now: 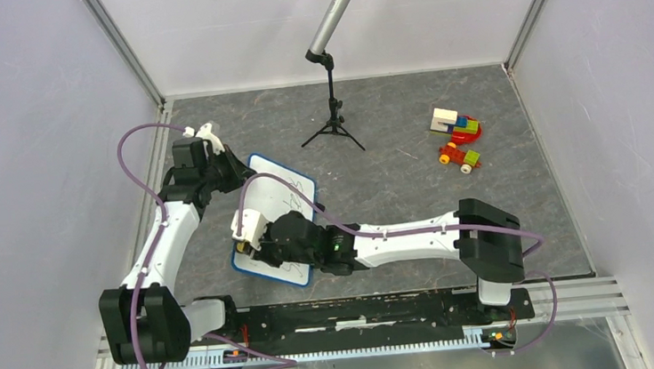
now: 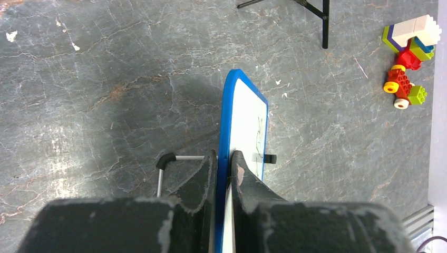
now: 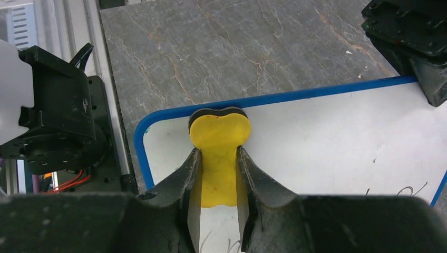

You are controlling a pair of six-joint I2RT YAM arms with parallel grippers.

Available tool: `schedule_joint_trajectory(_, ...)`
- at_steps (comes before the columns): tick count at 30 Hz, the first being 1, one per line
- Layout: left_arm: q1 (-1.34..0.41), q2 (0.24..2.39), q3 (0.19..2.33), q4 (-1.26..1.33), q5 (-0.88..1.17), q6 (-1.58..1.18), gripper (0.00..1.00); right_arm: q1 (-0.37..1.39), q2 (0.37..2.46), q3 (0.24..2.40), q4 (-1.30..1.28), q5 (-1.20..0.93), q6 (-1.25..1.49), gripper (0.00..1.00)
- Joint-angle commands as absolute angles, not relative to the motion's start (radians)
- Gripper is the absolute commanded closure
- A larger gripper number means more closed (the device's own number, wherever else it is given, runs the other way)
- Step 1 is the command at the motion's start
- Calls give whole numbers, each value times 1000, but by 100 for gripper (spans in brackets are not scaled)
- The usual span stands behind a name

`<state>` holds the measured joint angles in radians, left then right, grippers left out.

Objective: Erase the whiteboard

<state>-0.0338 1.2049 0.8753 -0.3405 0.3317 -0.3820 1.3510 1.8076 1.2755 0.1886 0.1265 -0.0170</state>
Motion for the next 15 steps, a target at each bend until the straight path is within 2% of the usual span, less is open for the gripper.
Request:
schedule_joint_trajectory(1,-44,1193,859,-382,235,-413,98,1382,1803,1212,229,77,-8,84)
schedule_joint_trajectory(10,-44,1175,852,-378,240,-418,98,1389,1745,1011,193,139,39,84)
schedule_joint_trajectory(15,-45,1160,844,-367,239,-417,98,1415,1752,1112,142,183,9,84)
